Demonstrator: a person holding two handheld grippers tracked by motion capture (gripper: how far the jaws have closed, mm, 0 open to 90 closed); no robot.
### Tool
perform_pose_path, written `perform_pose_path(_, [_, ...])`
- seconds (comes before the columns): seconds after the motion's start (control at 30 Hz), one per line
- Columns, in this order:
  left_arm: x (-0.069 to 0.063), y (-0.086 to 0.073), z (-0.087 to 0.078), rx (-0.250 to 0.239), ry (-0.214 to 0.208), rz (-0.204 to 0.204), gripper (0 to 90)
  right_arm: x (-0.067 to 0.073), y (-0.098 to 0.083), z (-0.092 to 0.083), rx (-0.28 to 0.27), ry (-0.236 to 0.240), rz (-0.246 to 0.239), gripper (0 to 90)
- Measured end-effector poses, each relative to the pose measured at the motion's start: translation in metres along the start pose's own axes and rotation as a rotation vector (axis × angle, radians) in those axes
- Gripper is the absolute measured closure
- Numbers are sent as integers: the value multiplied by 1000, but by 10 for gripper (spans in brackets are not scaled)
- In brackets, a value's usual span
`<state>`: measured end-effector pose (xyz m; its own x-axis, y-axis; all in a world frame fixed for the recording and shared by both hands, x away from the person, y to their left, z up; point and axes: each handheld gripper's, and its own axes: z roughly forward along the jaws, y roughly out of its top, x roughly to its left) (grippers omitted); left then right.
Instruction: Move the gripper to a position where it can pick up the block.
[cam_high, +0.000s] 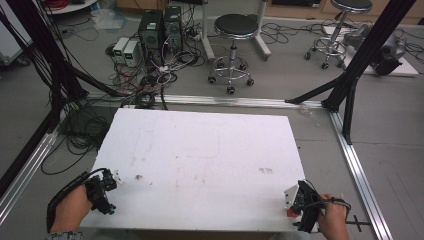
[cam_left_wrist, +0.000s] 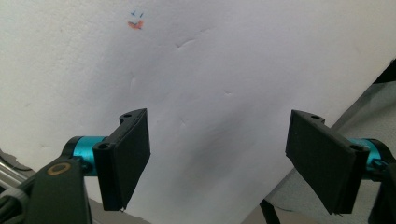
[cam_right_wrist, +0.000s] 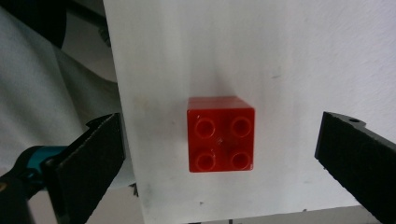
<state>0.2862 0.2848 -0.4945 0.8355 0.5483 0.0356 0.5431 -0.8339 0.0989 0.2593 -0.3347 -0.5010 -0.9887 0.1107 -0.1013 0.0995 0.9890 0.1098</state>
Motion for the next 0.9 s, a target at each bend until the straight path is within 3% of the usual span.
perform_pose_path(0.2, [0,1,0,0,0,4,222,0,-1,7,25,13,7,8])
perform_pose_path(0.37, [-1,1,0,-1,2,4,222,-1,2,19,97,40,-26,8])
perform_pose_path(0.9, [-1,1,1,-5,-1,1,222,-2,10,23,108,58,-63,9])
